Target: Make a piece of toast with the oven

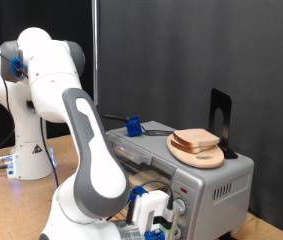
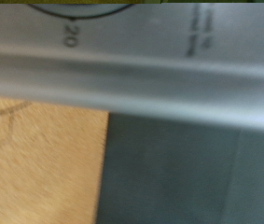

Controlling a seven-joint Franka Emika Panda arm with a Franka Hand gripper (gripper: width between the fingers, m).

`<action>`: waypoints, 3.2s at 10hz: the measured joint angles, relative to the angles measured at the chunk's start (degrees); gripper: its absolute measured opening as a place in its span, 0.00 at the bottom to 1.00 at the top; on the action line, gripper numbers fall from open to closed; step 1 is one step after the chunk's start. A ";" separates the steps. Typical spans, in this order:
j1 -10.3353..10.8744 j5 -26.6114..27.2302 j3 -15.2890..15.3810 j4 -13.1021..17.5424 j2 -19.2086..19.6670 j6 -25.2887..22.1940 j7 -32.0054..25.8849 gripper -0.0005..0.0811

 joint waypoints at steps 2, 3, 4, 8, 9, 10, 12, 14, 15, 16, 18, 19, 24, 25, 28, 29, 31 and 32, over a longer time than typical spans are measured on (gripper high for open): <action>-0.81 1.72 0.76 -0.89 -0.01 -0.34 -14.15 0.01; -1.18 2.56 1.10 -1.34 -0.01 -0.56 -21.13 0.01; -1.25 2.23 1.00 -1.55 -0.01 -0.78 -16.56 0.01; -0.83 0.60 0.59 -1.07 -0.03 -1.06 -6.32 0.01; -0.82 0.54 0.59 -1.05 -0.02 -1.09 -6.17 0.01; -0.82 0.53 0.60 -1.03 -0.01 -1.10 -5.98 0.01; -0.82 0.29 0.57 -0.74 0.17 -1.33 -3.36 0.01; -0.81 -0.43 0.57 -0.14 0.44 -1.55 -0.11 0.01; -0.78 -1.06 0.57 0.28 0.58 -1.68 1.98 0.01; -0.77 -1.59 0.57 0.70 0.75 -1.87 3.74 0.01; -0.78 -2.42 0.54 1.78 1.32 -2.72 7.10 0.01; -0.79 -2.92 0.50 2.43 1.66 -3.37 9.27 0.01; -0.88 -5.29 0.37 5.97 3.68 -6.63 19.17 0.01; -0.90 -5.95 0.35 6.71 4.06 -7.36 20.62 0.01; -1.28 -4.25 0.54 6.11 4.37 -7.78 14.07 0.01; -1.52 -1.79 0.79 4.69 4.05 -6.67 6.56 0.01; -1.24 -5.20 0.11 5.61 4.21 -9.82 16.56 0.01; -1.13 -6.59 -0.06 6.30 4.40 -10.84 19.47 0.01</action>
